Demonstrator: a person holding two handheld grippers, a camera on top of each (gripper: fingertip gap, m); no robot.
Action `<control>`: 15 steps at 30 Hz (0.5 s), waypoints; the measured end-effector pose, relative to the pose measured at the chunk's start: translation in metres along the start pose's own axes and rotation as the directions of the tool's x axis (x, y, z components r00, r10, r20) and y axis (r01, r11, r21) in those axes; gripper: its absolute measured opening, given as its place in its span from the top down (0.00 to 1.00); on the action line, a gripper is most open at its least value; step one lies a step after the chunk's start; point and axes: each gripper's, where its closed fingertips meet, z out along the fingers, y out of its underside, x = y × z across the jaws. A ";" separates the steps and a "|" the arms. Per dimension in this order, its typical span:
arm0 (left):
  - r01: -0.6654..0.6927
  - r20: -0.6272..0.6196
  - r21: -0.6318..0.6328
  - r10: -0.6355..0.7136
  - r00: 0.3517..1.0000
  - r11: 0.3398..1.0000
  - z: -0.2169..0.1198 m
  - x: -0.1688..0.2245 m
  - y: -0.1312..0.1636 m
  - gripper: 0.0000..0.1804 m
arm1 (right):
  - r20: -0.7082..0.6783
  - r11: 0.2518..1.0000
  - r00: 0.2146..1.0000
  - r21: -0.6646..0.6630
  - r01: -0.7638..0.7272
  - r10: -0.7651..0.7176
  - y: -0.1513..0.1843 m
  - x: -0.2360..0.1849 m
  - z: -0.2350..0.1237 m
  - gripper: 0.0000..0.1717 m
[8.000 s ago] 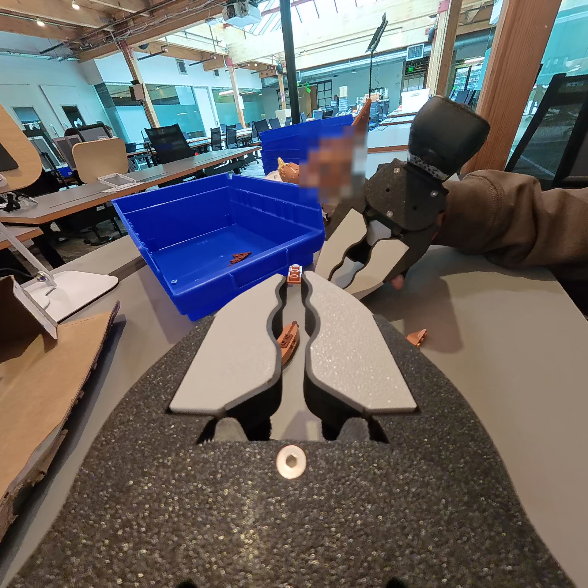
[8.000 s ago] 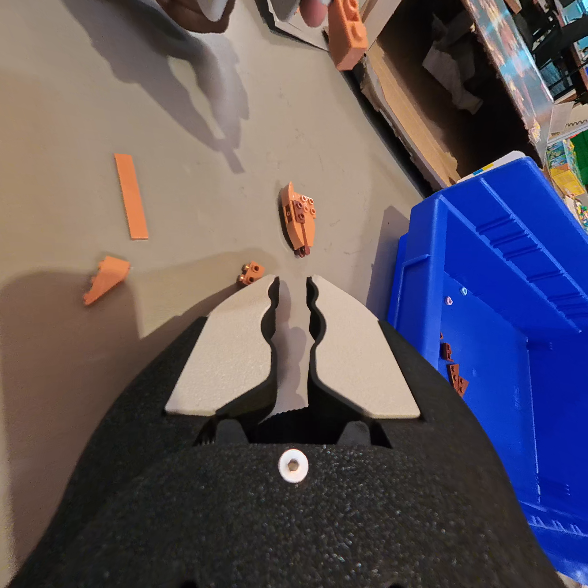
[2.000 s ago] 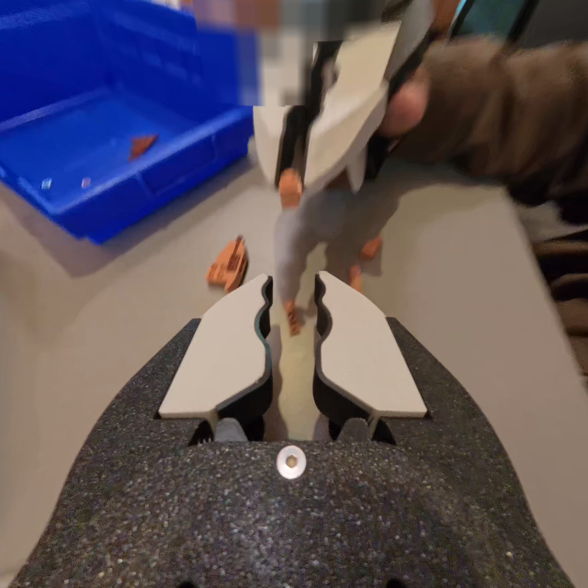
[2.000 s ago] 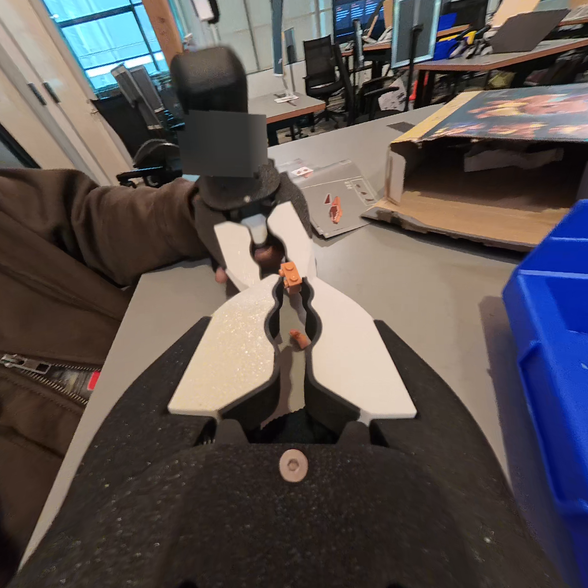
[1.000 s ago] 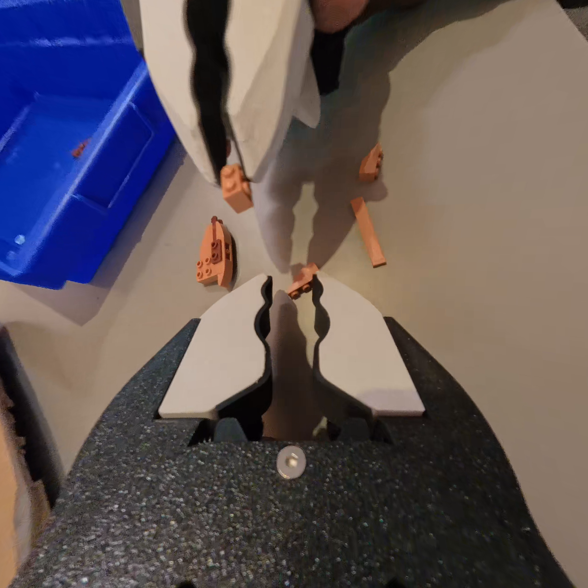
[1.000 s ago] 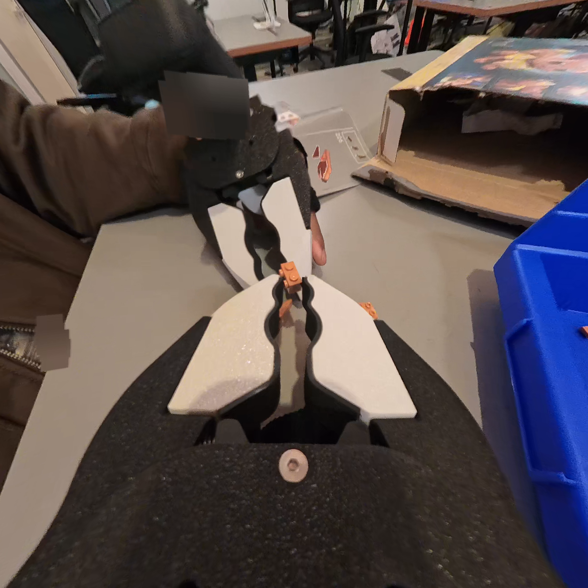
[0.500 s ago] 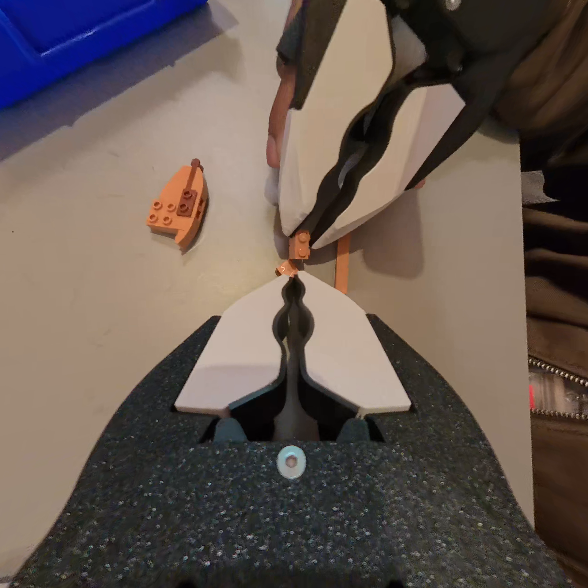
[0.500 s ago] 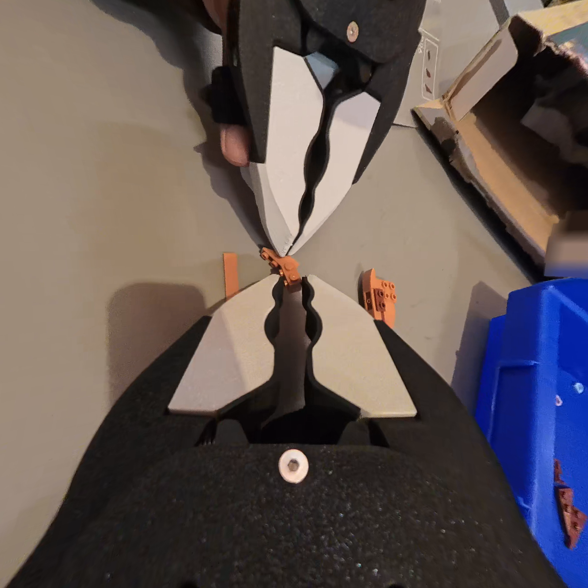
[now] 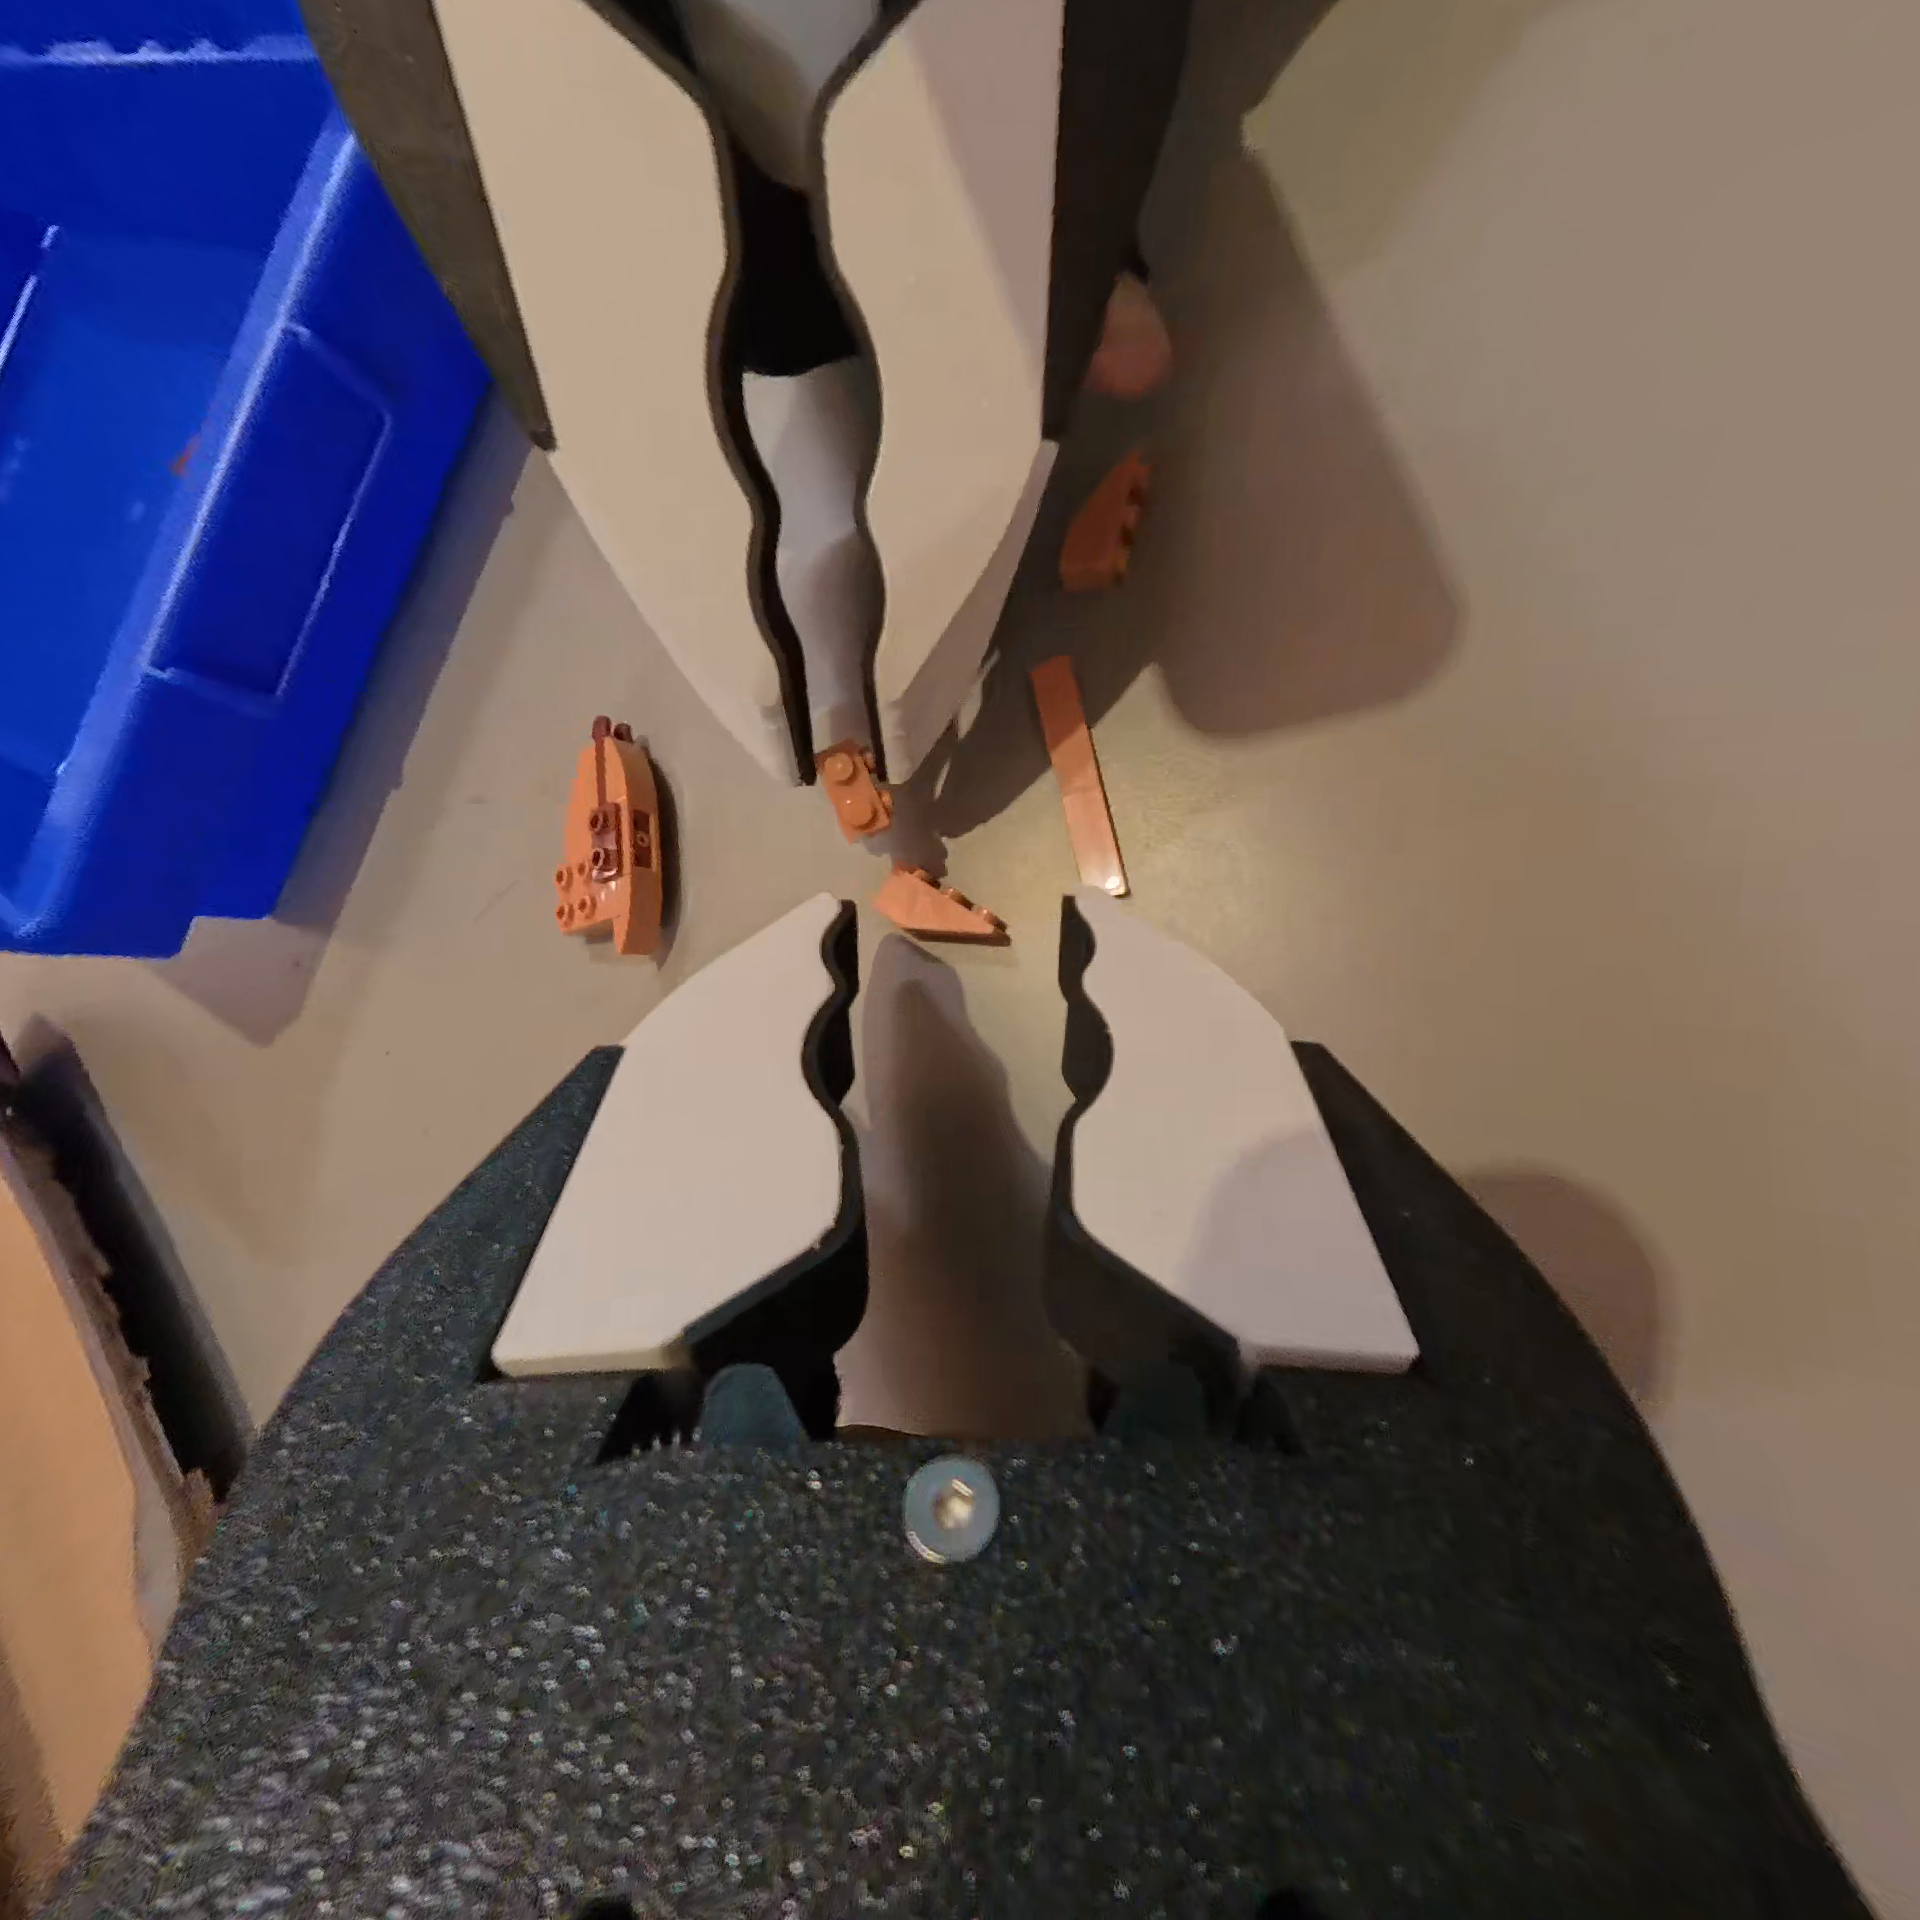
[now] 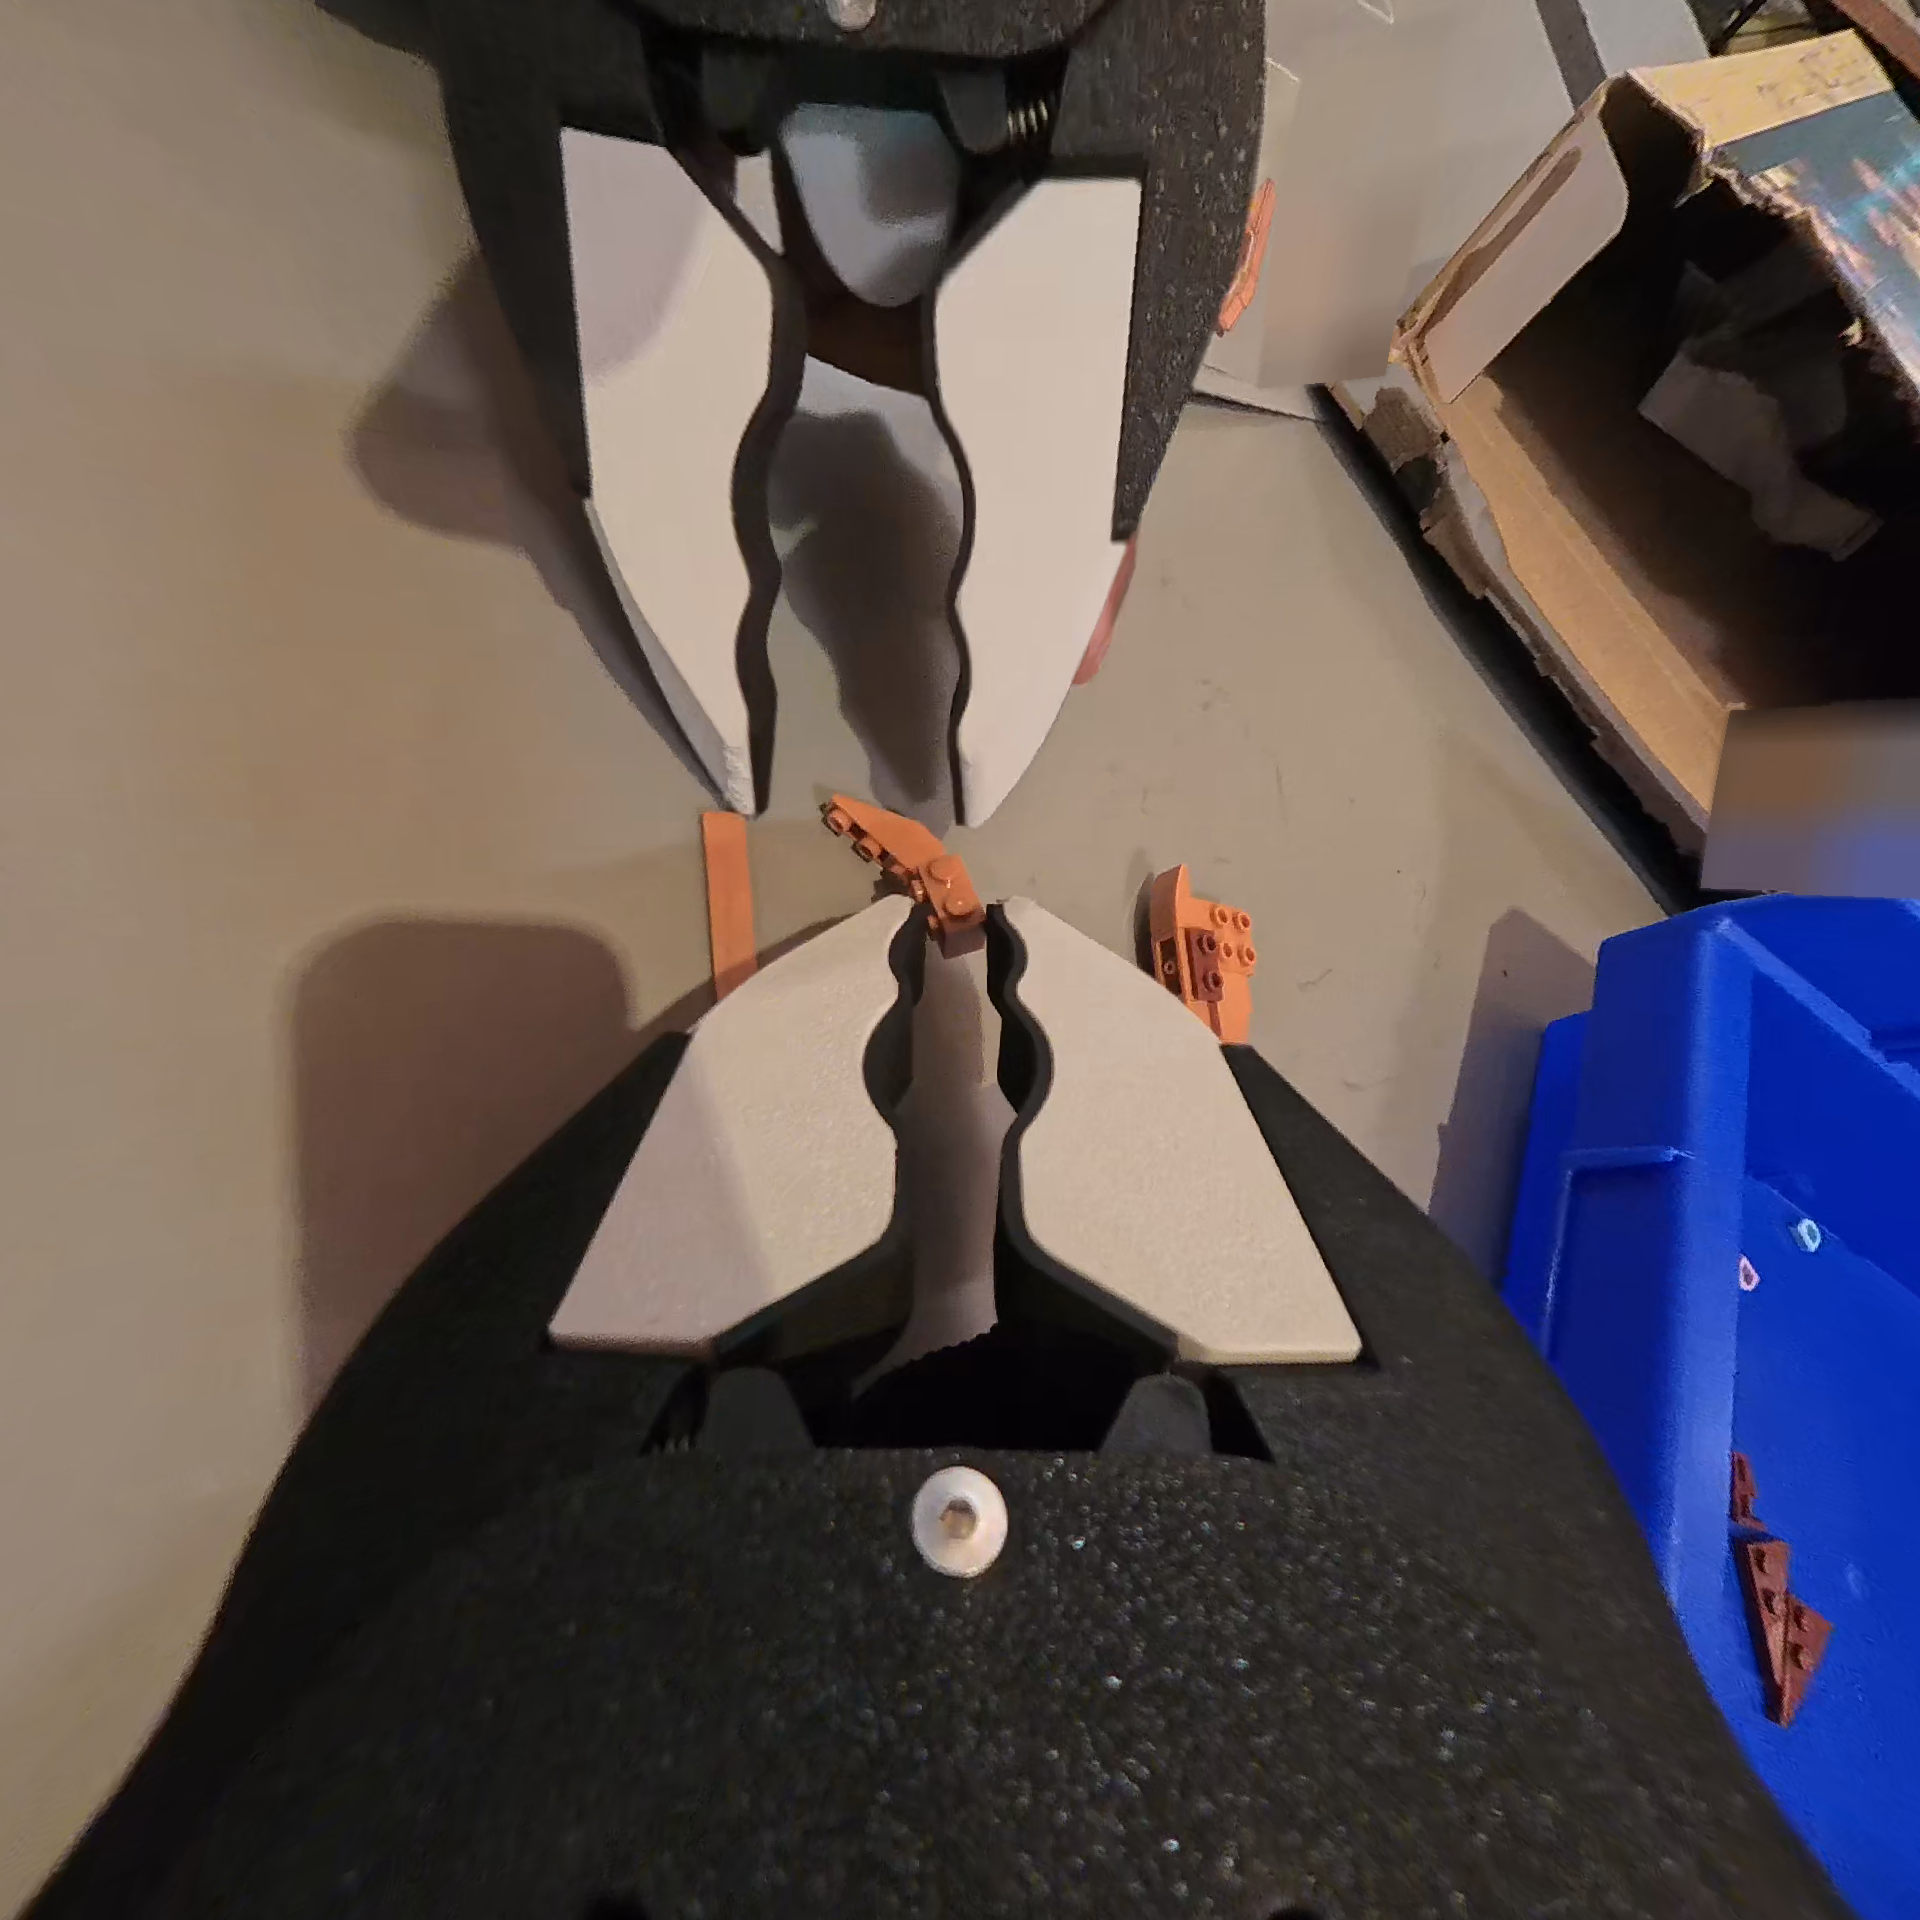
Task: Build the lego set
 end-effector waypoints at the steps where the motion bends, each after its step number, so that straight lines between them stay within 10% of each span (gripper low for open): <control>1: -0.017 -0.020 0.005 0.017 1.000 1.000 0.000 0.000 0.001 0.79 | 0.003 1.000 1.000 0.000 -0.002 0.002 0.000 0.000 0.000 0.94; 15: 0.071 -0.289 0.112 -0.036 0.957 0.991 0.006 -0.003 0.002 0.84 | 0.044 0.999 0.999 0.025 -0.023 0.022 -0.002 -0.004 -0.001 0.94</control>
